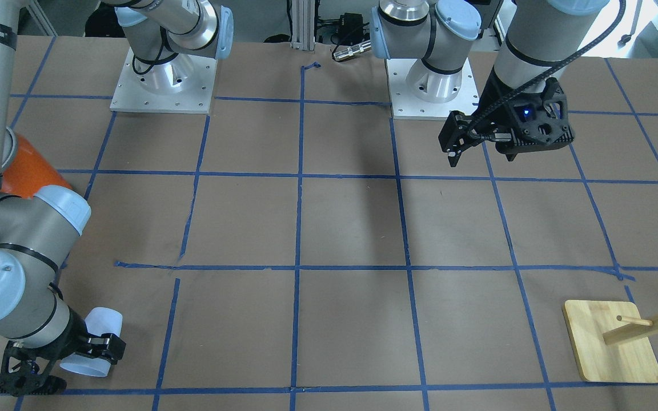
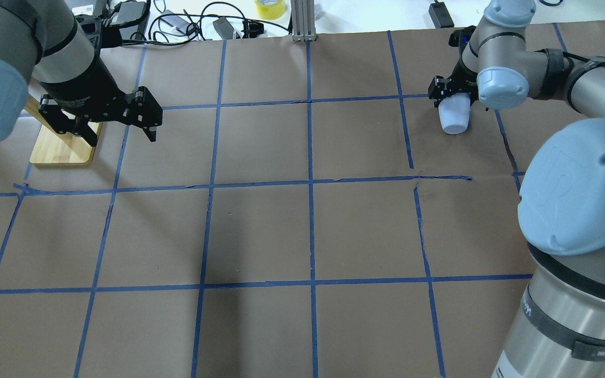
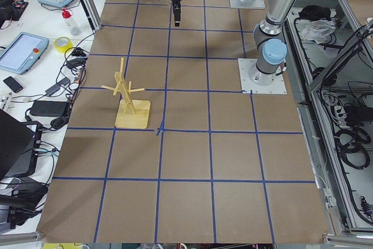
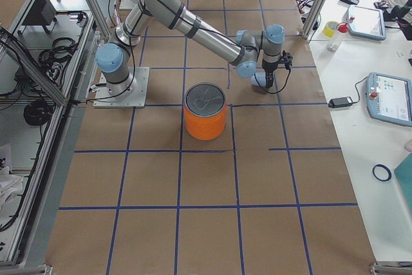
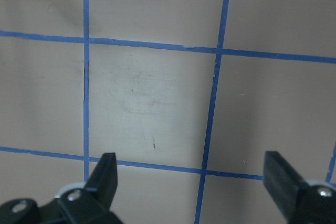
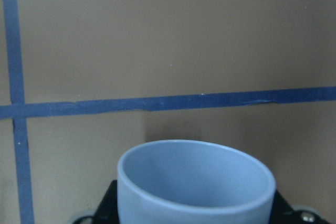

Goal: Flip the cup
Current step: 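Close the right gripper on the white cup and lift it, then carry the white cup with the right gripper toward the table center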

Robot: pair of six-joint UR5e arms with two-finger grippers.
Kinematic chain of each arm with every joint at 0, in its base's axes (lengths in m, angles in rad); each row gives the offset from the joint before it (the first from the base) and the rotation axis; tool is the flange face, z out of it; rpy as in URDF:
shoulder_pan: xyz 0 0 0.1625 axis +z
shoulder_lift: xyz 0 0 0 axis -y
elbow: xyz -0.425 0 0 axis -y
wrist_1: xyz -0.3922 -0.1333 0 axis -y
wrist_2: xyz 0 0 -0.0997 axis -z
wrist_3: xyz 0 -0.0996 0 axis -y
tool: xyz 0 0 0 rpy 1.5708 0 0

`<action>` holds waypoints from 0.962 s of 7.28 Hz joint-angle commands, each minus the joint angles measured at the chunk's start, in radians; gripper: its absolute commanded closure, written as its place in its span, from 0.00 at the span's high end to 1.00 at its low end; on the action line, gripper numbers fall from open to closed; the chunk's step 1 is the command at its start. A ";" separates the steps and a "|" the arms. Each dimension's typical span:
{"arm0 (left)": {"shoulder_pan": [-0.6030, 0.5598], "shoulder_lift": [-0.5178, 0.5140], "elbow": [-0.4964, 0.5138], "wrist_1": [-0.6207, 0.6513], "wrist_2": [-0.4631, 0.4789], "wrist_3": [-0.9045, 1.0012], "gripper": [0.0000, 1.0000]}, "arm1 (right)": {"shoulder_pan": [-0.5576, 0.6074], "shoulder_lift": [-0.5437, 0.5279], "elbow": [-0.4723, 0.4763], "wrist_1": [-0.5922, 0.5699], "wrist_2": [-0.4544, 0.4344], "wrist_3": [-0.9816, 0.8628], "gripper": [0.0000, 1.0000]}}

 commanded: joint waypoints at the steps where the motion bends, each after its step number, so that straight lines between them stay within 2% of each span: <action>1: 0.000 0.001 -0.003 0.002 0.000 0.000 1.00 | 0.095 -0.055 -0.012 0.042 -0.015 -0.047 0.00; 4: 0.002 0.004 0.001 0.000 0.001 0.005 1.00 | 0.309 -0.058 -0.016 0.052 -0.003 -0.135 0.00; 5: 0.049 0.003 0.007 0.000 0.000 0.005 1.00 | 0.352 -0.042 -0.015 0.035 0.044 -0.351 0.00; 7: 0.179 0.006 0.018 0.000 -0.008 0.128 1.00 | 0.439 -0.042 -0.015 0.004 0.063 -0.399 0.00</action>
